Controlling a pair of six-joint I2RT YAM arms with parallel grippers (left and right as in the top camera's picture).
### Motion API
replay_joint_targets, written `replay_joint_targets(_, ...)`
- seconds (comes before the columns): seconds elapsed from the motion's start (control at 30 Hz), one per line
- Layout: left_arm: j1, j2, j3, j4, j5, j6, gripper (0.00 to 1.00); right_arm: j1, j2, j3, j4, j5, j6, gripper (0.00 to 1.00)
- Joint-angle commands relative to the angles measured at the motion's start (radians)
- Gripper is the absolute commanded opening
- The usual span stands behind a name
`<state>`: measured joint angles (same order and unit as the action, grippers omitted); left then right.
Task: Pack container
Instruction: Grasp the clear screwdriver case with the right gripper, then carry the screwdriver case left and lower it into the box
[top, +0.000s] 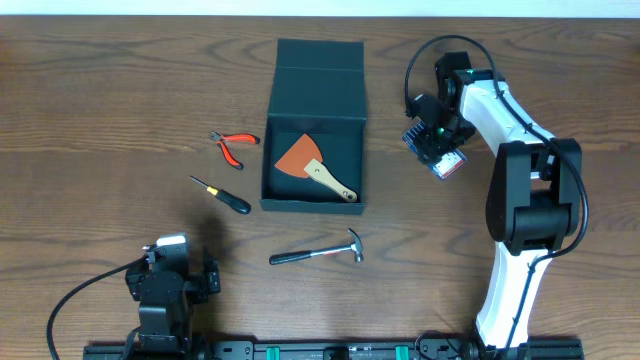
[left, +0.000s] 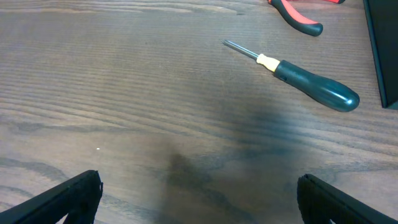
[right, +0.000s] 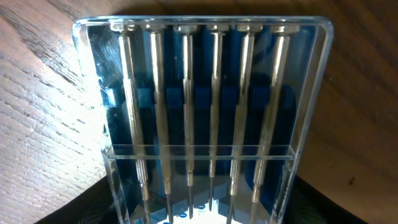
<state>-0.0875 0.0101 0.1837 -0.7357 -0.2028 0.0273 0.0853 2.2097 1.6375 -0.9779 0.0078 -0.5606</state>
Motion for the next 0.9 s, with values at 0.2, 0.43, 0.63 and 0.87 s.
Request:
replay_joint_targets(0.2,0.004,-0.007,-0.014,-0.003,-0.011,0.01,0.99,-0.005,0.014,-0.001,-0.006,-0.012,0.044,0.36)
replay_joint_targets(0.43,0.004,-0.007,-0.014,-0.003,-0.011,0.01,0.98,0.022,0.004,0.042,-0.037,-0.012,0.051,0.36)
replay_joint_targets(0.63,0.004,-0.007,-0.014,-0.003,-0.011,0.01,0.99,0.036,0.004,0.138,-0.104,-0.012,0.053,0.36)
replay_joint_targets(0.87,0.004,-0.007,-0.014,-0.003,-0.011,0.01,0.98,0.037,0.004,0.25,-0.171,-0.033,0.071,0.37)
